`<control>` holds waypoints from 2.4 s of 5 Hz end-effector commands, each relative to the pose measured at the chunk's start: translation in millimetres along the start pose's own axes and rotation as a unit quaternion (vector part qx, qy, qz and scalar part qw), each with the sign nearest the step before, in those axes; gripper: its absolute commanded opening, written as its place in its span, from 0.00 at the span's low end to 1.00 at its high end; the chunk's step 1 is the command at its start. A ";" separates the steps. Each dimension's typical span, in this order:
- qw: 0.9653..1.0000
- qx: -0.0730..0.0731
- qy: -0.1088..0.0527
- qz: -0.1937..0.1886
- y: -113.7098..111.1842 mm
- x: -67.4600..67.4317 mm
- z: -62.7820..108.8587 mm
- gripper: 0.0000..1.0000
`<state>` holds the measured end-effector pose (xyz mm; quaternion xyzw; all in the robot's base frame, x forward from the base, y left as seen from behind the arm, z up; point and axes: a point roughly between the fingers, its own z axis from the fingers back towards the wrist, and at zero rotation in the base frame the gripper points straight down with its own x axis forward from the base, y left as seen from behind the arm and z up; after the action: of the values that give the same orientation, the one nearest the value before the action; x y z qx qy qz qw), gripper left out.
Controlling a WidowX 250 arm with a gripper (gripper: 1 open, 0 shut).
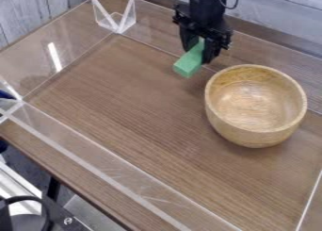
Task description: Remove the green block from inside the brown bowl and put it on the table
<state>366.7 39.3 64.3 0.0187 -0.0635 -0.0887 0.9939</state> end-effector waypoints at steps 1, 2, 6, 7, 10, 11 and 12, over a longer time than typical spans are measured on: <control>0.999 0.005 -0.036 -0.005 -2.1 11.2 19.2 0.00; 0.999 0.002 -0.043 -0.007 -5.3 11.9 20.7 0.00; 0.997 -0.007 -0.074 -0.009 -13.0 15.5 36.7 0.00; 0.997 -0.010 -0.080 -0.010 -15.2 16.9 38.5 0.00; 0.998 0.001 -0.062 0.031 6.7 -61.6 64.9 0.00; 0.998 0.006 -0.050 0.042 30.3 -81.3 55.7 0.00; 0.998 0.012 -0.034 0.049 46.4 -101.1 38.1 0.00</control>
<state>265.5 98.7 80.3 0.0151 -0.0790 -0.0374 0.9961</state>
